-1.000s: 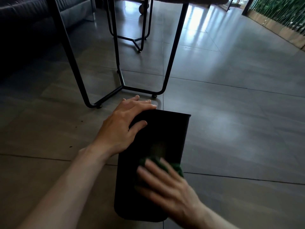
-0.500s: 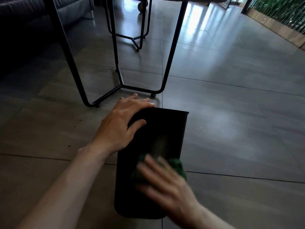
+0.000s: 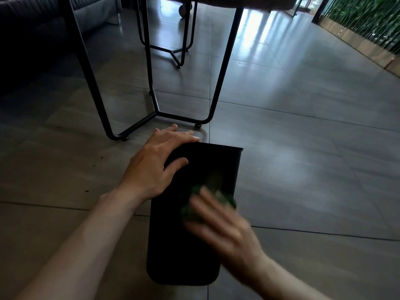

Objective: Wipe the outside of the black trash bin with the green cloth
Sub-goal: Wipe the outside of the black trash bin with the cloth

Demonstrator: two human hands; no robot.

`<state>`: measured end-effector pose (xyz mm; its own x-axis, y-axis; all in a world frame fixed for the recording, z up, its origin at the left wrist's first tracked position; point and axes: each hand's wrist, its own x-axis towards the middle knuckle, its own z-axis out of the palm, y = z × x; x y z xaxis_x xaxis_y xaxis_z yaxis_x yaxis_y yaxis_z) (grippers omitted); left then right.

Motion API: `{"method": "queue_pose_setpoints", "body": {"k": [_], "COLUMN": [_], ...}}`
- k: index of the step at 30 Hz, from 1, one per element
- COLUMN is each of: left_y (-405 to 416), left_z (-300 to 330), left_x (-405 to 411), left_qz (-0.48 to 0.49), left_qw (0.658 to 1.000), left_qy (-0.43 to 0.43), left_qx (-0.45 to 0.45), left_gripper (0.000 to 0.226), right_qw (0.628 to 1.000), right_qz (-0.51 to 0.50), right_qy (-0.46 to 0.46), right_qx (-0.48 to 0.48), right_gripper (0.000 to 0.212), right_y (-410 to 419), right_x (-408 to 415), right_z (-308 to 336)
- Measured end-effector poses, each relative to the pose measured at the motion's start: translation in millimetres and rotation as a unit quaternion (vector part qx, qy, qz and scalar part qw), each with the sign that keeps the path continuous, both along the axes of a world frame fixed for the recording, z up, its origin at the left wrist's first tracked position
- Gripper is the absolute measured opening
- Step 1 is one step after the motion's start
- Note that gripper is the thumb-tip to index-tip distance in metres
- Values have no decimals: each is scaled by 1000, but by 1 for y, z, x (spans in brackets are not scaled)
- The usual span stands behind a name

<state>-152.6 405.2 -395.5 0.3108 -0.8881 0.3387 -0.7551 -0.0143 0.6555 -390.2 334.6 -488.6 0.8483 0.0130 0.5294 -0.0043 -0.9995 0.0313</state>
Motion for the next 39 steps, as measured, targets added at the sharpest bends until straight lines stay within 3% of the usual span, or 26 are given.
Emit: {"method": "queue_pose_setpoints", "body": {"k": [3,4,6,8,10,12,14,16,19,21,23,25,27,29,31,33,35,37,39], "left_y": [0,0,0,1,2,3,3,4,4,3,1,0,-1,0,1,2,2,2,2], "left_z": [0,-1,0,1,2,3,4,4,3,2,2,2,3,3,2,1,2,3,3], "left_x": [-3,-4,-4,-4,-4,-4,-3,-3,-5,-4,-4,-4,-4,-4,-3,-4,-4,-4,-4], "left_qz": [-1,-2,-4,-3,-3,-1,3,3,-2,4,11,11,5,9,5,0,0,-2,-5], "left_qw": [1000,1000,1000,1000,1000,1000,1000,1000,1000,1000,1000,1000,1000,1000,1000,1000,1000,1000,1000], "left_qy": [2,4,5,6,4,-2,1,7,6,4,3,3,1,7,11,7,7,9,9], "left_qx": [5,7,8,5,4,4,5,8,9,5,12,18,11,4,4,5,8,12,12], "left_gripper": [49,49,50,50,50,49,49,49,48,49,50,50,49,49,49,48,47,48,48], "right_qw": [972,967,985,1000,987,972,986,1000,973,986,999,979,961,978,999,990,973,984,999], "right_qz": [88,95,81,4,-106,-159,-121,-16,76,68,-26,-134,-178,-145,-40,66,110,94,10], "right_qy": [129,144,114,23,-75,-112,-74,23,161,126,15,-98,-141,-102,-9,99,149,126,33], "right_qx": [-177,-189,-105,15,99,135,86,8,-146,-84,42,122,155,107,21,-74,-139,-85,2], "right_gripper": [27,25,21,28,33,33,28,23,21,22,25,31,36,32,28,21,16,20,27], "right_y": [24,23,11,-6,-24,-26,-10,16,31,17,-2,-27,-39,-31,-12,7,12,3,-15], "right_x": [-39,-43,-35,-11,16,32,22,-7,-49,-47,-24,6,27,21,-8,-42,-58,-48,-20], "right_z": [-35,-34,-14,21,50,57,37,0,-22,-7,22,53,66,50,17,-11,-17,-3,28]}}
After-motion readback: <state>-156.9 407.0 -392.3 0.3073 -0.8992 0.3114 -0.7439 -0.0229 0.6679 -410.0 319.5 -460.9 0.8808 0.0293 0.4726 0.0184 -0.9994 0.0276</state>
